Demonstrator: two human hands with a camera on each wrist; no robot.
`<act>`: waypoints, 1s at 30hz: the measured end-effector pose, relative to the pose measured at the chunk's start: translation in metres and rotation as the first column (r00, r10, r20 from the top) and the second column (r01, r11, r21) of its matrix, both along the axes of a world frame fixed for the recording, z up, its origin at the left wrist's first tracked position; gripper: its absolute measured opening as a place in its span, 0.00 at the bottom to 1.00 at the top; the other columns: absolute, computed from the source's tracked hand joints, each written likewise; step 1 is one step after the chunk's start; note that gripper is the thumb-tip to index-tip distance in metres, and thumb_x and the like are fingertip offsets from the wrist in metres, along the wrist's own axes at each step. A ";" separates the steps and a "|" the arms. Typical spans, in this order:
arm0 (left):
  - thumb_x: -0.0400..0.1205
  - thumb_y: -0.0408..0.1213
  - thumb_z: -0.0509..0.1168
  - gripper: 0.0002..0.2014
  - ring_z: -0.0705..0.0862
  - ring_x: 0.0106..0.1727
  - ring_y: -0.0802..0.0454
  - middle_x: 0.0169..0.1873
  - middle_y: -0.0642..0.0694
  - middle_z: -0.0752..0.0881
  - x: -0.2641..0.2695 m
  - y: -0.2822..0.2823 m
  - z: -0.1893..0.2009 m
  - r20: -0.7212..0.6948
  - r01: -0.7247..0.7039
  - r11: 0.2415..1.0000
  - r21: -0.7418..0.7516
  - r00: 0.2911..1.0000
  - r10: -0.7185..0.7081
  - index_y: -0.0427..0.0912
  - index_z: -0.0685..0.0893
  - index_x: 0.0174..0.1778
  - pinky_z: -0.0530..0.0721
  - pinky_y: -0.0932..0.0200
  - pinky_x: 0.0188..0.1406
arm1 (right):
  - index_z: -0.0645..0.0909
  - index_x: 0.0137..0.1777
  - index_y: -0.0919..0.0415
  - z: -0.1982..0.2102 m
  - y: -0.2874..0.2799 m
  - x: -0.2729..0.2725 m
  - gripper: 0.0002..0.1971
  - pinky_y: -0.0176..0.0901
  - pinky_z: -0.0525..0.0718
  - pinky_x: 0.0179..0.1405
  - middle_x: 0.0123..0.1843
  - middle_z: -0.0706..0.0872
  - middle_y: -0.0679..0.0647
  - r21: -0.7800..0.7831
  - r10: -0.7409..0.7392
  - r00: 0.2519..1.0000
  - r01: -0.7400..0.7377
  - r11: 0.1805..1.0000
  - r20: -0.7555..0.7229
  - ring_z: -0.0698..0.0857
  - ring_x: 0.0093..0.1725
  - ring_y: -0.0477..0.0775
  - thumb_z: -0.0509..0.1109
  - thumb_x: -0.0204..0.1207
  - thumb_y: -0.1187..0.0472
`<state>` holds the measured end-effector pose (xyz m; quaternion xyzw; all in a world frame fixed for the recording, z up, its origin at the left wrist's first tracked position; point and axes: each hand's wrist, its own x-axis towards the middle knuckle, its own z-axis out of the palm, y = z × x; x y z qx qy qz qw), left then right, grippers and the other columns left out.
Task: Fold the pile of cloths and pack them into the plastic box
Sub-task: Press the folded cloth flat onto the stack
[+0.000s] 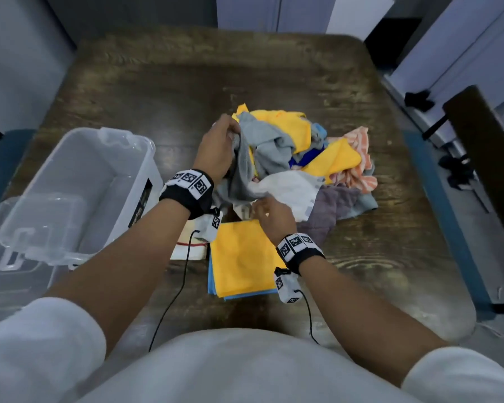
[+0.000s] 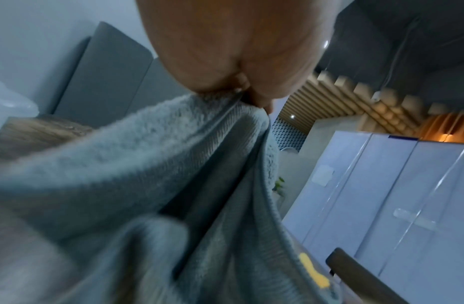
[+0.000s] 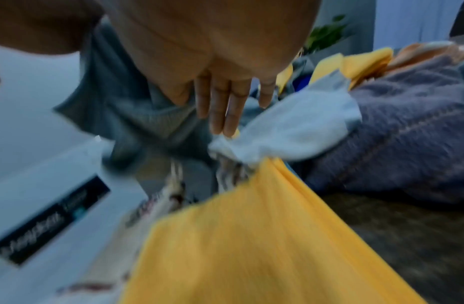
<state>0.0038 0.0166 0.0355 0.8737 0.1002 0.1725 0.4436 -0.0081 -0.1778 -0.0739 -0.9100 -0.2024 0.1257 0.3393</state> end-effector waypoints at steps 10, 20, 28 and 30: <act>0.86 0.30 0.63 0.07 0.86 0.52 0.56 0.48 0.50 0.87 -0.004 -0.016 0.075 0.152 0.127 0.986 0.108 0.978 -0.143 0.47 0.81 0.53 0.84 0.56 0.56 | 0.74 0.68 0.55 0.118 0.021 0.006 0.17 0.56 0.88 0.47 0.55 0.86 0.50 0.362 0.007 0.999 -0.024 0.932 0.050 0.86 0.49 0.51 0.69 0.83 0.50; 0.79 0.23 0.64 0.13 0.83 0.55 0.38 0.51 0.38 0.83 -0.007 0.001 0.102 -0.126 0.142 0.875 0.462 0.988 -0.094 0.41 0.87 0.55 0.79 0.48 0.56 | 0.80 0.54 0.61 0.173 -0.016 0.048 0.09 0.46 0.71 0.38 0.42 0.83 0.53 0.326 -0.299 0.918 0.208 0.922 0.260 0.79 0.42 0.57 0.63 0.77 0.71; 0.88 0.40 0.62 0.07 0.81 0.41 0.46 0.36 0.45 0.84 -0.020 -0.019 0.129 0.070 -0.049 0.970 0.239 0.997 0.033 0.41 0.81 0.50 0.74 0.54 0.40 | 0.76 0.63 0.59 0.165 -0.027 0.040 0.18 0.49 0.75 0.41 0.56 0.83 0.57 0.183 -0.185 0.958 0.146 0.972 0.219 0.83 0.56 0.62 0.71 0.73 0.60; 0.86 0.43 0.66 0.08 0.80 0.37 0.53 0.34 0.49 0.83 -0.020 -0.028 0.136 0.068 -0.007 0.970 0.241 0.998 -0.010 0.41 0.83 0.46 0.72 0.59 0.36 | 0.72 0.73 0.51 0.173 -0.016 0.031 0.32 0.51 0.81 0.49 0.63 0.81 0.52 0.277 -0.096 0.974 0.037 0.960 0.203 0.83 0.59 0.54 0.74 0.69 0.45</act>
